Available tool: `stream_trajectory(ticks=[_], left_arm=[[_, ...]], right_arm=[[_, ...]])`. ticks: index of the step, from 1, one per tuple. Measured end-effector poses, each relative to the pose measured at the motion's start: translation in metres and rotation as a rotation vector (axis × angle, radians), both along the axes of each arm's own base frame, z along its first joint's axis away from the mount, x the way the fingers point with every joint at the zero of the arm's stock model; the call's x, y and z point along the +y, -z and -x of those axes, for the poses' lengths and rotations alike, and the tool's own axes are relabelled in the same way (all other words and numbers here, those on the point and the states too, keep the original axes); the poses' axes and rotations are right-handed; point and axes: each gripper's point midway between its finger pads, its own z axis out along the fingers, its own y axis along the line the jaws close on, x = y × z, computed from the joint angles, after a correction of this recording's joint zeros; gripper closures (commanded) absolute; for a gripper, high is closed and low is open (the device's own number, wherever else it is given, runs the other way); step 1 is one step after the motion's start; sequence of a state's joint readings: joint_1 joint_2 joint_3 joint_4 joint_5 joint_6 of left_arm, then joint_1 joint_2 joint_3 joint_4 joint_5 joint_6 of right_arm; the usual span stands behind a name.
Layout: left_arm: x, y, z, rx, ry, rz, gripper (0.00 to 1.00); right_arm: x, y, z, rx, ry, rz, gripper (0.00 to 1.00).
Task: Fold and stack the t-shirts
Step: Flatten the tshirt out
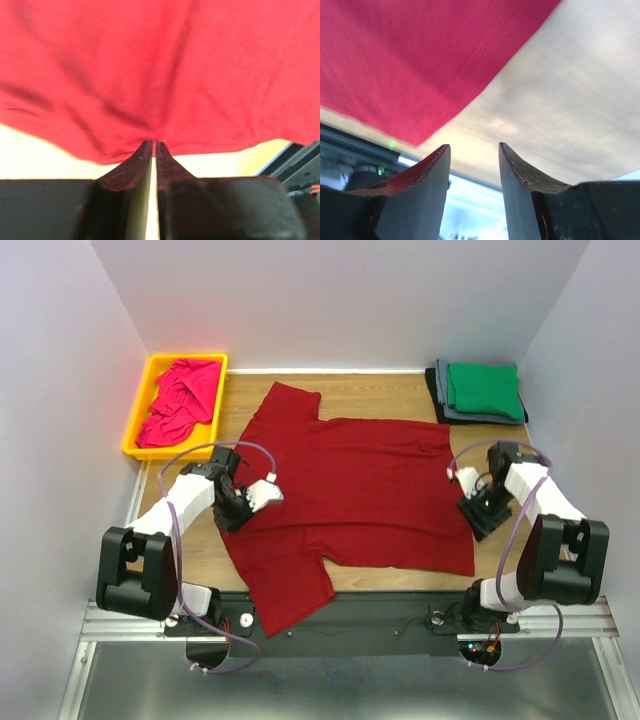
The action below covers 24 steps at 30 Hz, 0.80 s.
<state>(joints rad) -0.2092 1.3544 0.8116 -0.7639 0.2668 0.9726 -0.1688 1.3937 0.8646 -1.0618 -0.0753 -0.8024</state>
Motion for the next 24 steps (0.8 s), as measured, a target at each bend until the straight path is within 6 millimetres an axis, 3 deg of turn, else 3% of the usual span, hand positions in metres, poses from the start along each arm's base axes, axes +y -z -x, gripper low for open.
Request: stream_trajectory(ticks=[3, 6, 8, 11, 14, 17, 24], left_arm=[[-0.011, -0.022, -0.027, -0.060, 0.000, 0.040, 0.77], [-0.024, -0.037, -0.067, -0.125, -0.027, 0.091, 0.76], [-0.031, -0.038, -0.090, -0.148, -0.055, 0.119, 0.77], [-0.035, -0.022, -0.115, -0.139, -0.101, 0.142, 0.77], [-0.034, 0.001, -0.118, -0.095, -0.136, 0.138, 0.80], [-0.030, 0.020, -0.104, -0.055, -0.148, 0.124, 0.81], [-0.020, 0.025, -0.059, -0.068, -0.123, 0.112, 0.87]], right_arm=[[0.005, -0.019, -0.051, -0.071, 0.046, -0.060, 0.55], [0.013, -0.020, -0.105, -0.127, 0.125, -0.132, 0.60], [0.017, -0.014, -0.134, -0.154, 0.172, -0.171, 0.61], [0.026, 0.002, -0.157, -0.152, 0.217, -0.207, 0.61], [0.036, 0.017, -0.163, -0.129, 0.237, -0.218, 0.62], [0.040, 0.027, -0.163, -0.127, 0.232, -0.204, 0.62], [0.032, 0.029, -0.138, -0.165, 0.179, -0.141, 0.60]])
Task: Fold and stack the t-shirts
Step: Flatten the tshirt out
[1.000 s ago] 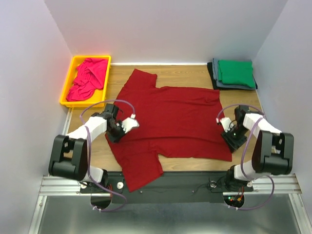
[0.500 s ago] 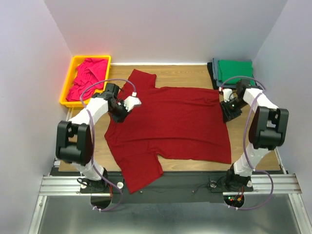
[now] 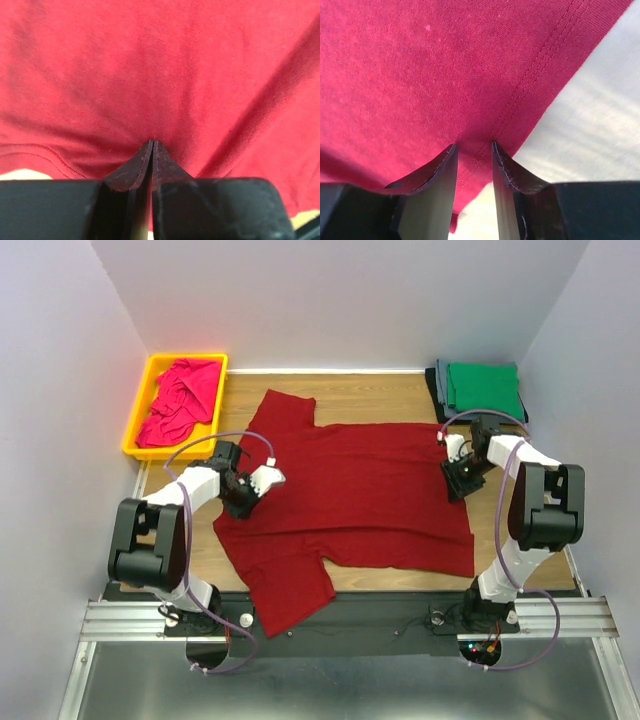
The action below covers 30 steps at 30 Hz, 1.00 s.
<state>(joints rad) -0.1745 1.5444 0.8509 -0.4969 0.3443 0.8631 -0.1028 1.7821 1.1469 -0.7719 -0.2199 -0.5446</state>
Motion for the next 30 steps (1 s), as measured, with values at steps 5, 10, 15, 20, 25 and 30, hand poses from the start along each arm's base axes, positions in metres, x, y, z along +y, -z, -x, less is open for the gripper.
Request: stream_trajectory(ticks=[5, 10, 15, 20, 25, 30], left_arm=[[0.009, -0.002, 0.045, 0.081, 0.044, -0.024, 0.72], [0.002, -0.034, 0.037, 0.090, 0.067, 0.033, 0.62], [-0.020, -0.109, -0.070, -0.162, 0.013, 0.178, 0.59], [-0.020, -0.137, -0.163, -0.282, -0.109, 0.274, 0.56], [-0.011, -0.128, -0.225, -0.302, -0.222, 0.322, 0.55], [-0.006, -0.104, -0.252, -0.260, -0.299, 0.341, 0.51]], right_arm=[[0.000, -0.002, 0.025, 0.067, -0.048, 0.002, 0.52], [0.005, -0.035, -0.004, 0.027, -0.022, -0.033, 0.49], [0.008, -0.080, -0.103, -0.208, 0.080, -0.092, 0.49], [0.007, -0.070, -0.188, -0.297, 0.208, -0.145, 0.49], [0.009, -0.024, -0.215, -0.250, 0.296, -0.181, 0.48], [0.013, -0.018, -0.226, -0.260, 0.335, -0.214, 0.45]])
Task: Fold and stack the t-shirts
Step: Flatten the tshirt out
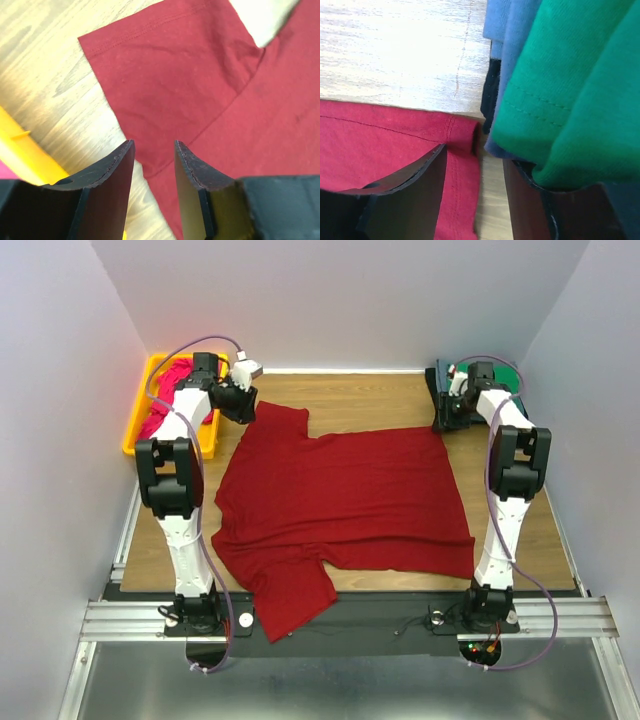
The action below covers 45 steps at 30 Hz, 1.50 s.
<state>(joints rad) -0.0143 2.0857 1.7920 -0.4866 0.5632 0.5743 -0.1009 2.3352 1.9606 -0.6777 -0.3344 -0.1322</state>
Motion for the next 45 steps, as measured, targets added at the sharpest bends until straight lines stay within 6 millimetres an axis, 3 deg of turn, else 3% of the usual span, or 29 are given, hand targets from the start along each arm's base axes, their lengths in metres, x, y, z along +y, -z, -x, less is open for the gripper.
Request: stream_trajectory(ticks=[9, 13, 19, 23, 27, 34, 36, 37, 41, 42, 45], left_arm=[[0.001, 0.027, -0.032, 0.026, -0.080, 0.026, 0.48], [0.003, 0.048, -0.045, 0.042, -0.111, 0.025, 0.43], [0.004, 0.078, -0.057, 0.073, -0.142, 0.020, 0.40], [0.004, 0.078, -0.073, 0.048, -0.166, 0.018, 0.39], [0.001, 0.071, -0.097, -0.007, -0.183, 0.021, 0.37], [-0.009, 0.082, -0.116, -0.043, -0.186, -0.004, 0.36], [-0.014, 0.083, -0.116, -0.046, -0.180, -0.018, 0.44], [-0.015, 0.083, -0.117, -0.049, -0.180, -0.021, 0.56], [-0.021, 0.084, -0.120, -0.062, -0.168, -0.028, 0.83], [-0.023, 0.083, -0.121, -0.066, -0.162, -0.028, 0.96], [-0.027, 0.081, -0.128, -0.089, -0.154, -0.031, 1.00]], right_arm=[[0.006, 0.004, -0.009, -0.030, 0.039, -0.011, 0.46], [0.009, 0.004, -0.014, -0.051, 0.041, -0.009, 0.57], [0.018, 0.006, -0.021, -0.084, 0.038, -0.016, 0.83], [0.027, 0.007, -0.024, -0.105, 0.020, -0.019, 0.99], [0.031, 0.007, -0.025, -0.111, 0.013, -0.018, 0.99], [0.031, 0.007, -0.026, -0.112, 0.010, -0.016, 0.99], [0.032, 0.007, -0.026, -0.112, 0.010, -0.016, 0.99], [0.032, 0.007, -0.026, -0.112, 0.009, -0.016, 0.99], [0.032, 0.007, -0.026, -0.112, 0.009, -0.017, 0.99], [0.032, 0.007, -0.026, -0.112, 0.009, -0.016, 0.99], [0.032, 0.007, -0.026, -0.112, 0.008, -0.017, 0.99]])
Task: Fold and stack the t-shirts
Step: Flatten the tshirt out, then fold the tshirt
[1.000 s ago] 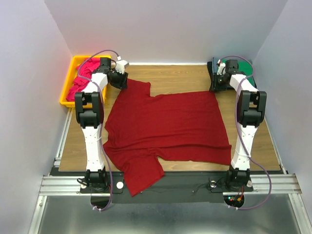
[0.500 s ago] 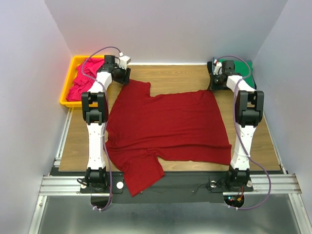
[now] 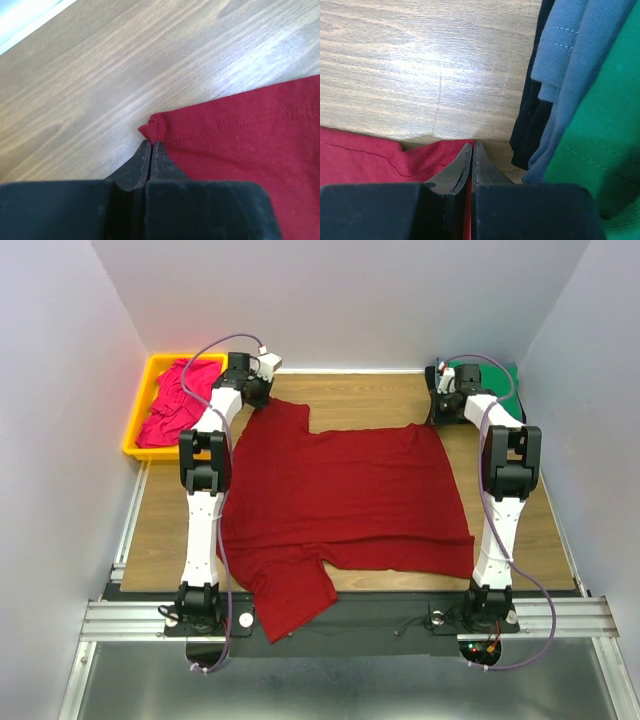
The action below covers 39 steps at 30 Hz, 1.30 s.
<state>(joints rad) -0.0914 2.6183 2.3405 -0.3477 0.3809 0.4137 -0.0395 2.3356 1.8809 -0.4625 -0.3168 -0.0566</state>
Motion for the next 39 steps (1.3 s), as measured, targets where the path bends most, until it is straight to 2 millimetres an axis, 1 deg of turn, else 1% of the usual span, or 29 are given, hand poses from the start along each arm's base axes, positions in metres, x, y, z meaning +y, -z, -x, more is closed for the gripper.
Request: stream_trajectory(ticks=[3, 7, 9, 12, 15, 20, 21, 22, 25, 26, 27, 30, 32, 39], left_arm=[[0.000, -0.001, -0.001, -0.008, 0.002, -0.004, 1.00], [0.001, -0.009, -0.011, -0.057, 0.004, 0.002, 1.00], [0.000, -0.015, -0.016, -0.086, 0.009, 0.011, 1.00], [0.001, -0.032, -0.022, -0.133, 0.009, 0.028, 1.00], [0.004, -0.060, -0.027, -0.190, 0.009, 0.045, 1.00], [0.012, -0.129, -0.026, -0.310, 0.017, 0.069, 1.00], [0.015, -0.146, -0.023, -0.340, 0.021, 0.075, 1.00], [0.017, -0.160, -0.022, -0.363, 0.026, 0.078, 1.00], [0.023, -0.191, -0.013, -0.417, 0.049, 0.085, 1.00], [0.023, -0.194, -0.010, -0.426, 0.058, 0.085, 1.00], [0.025, -0.200, -0.003, -0.433, 0.069, 0.084, 1.00], [0.026, -0.205, 0.009, -0.444, 0.101, 0.072, 1.00], [0.026, -0.196, 0.022, -0.422, 0.125, 0.059, 1.00], [0.028, -0.151, 0.058, -0.348, 0.190, -0.003, 1.00]], right_arm=[[0.000, -0.001, 0.000, -0.002, -0.002, 0.001, 0.99], [0.001, -0.002, 0.000, -0.001, -0.005, 0.001, 0.99], [0.002, -0.003, 0.000, -0.001, -0.006, 0.002, 0.99], [0.003, -0.004, 0.000, 0.004, -0.009, 0.002, 0.99], [0.004, -0.010, -0.003, -0.006, -0.011, 0.002, 0.99], [0.002, -0.032, -0.014, -0.059, -0.009, 0.017, 0.99], [0.001, -0.038, -0.015, -0.071, -0.008, 0.023, 1.00], [0.001, -0.041, -0.016, -0.079, -0.008, 0.026, 1.00], [-0.002, -0.052, -0.017, -0.100, -0.006, 0.040, 0.99], [-0.002, -0.054, -0.017, -0.104, -0.006, 0.044, 0.99], [-0.003, -0.059, -0.017, -0.113, -0.007, 0.049, 0.99], [-0.003, -0.066, -0.017, -0.129, -0.011, 0.056, 1.00], [-0.004, -0.071, -0.016, -0.138, -0.018, 0.061, 0.99], [-0.004, -0.082, -0.007, -0.153, -0.044, 0.078, 0.99]])
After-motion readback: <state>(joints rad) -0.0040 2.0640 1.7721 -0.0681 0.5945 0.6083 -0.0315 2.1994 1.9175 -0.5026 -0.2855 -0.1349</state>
